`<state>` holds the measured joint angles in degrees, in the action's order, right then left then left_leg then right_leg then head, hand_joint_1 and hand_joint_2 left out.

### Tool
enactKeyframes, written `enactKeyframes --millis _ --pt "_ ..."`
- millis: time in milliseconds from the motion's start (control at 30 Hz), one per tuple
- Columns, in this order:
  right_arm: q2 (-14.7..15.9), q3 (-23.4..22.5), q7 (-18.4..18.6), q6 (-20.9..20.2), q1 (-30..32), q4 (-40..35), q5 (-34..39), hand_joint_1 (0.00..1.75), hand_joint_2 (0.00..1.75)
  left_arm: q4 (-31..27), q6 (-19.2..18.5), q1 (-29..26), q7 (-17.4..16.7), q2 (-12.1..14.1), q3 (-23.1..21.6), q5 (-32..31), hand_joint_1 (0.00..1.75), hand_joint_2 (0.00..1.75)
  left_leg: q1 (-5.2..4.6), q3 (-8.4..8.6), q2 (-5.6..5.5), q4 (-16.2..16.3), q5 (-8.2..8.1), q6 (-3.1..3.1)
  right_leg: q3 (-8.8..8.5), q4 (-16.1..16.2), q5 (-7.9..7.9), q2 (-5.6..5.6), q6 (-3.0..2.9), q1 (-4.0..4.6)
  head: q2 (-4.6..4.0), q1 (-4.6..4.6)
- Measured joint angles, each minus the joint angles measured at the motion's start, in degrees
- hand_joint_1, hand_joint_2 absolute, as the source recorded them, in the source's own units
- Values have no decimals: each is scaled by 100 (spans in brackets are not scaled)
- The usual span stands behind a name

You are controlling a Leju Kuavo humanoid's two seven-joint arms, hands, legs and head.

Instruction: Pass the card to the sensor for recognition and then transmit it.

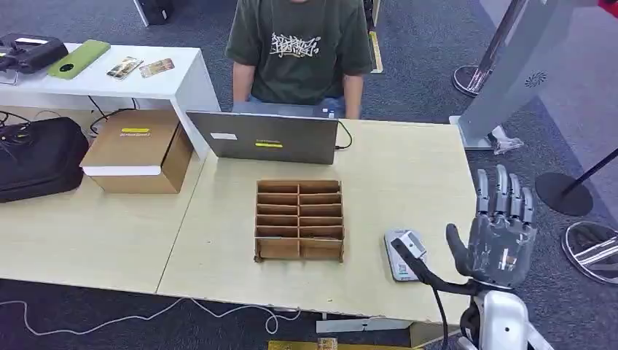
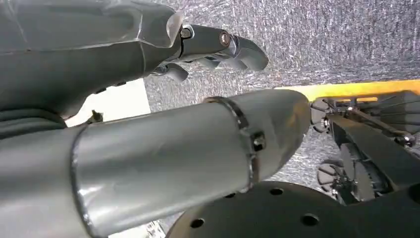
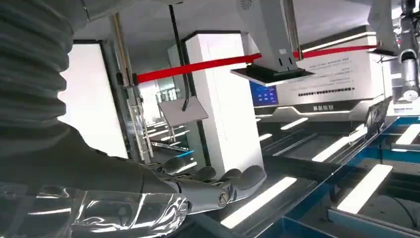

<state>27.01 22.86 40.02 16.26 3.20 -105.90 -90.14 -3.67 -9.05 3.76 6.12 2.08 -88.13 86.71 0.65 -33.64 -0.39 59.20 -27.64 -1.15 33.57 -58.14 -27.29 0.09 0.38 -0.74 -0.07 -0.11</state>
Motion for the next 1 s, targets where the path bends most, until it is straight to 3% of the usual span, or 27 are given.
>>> enactKeyframes --millis 233,567,1000 --pt "-160 168 0 -492 45 -190 -2 0 175 22 -22 0 4 -50 0 210 0 0 0 0 0 0 0 0 -2 -1 0 0 0 0 0 0" --pt "-374 868 0 -813 -149 -231 -2 0 175 65 -55 0 -7 -129 109 328 0 0 0 2 0 0 0 0 -2 -1 0 0 0 0 0 -2" --pt "-1012 1766 -13 -1362 -198 138 0 0 175 98 -72 -25 -2 -157 201 328 0 0 1 0 1 -2 0 0 -2 -1 -2 0 -1 1 0 2"
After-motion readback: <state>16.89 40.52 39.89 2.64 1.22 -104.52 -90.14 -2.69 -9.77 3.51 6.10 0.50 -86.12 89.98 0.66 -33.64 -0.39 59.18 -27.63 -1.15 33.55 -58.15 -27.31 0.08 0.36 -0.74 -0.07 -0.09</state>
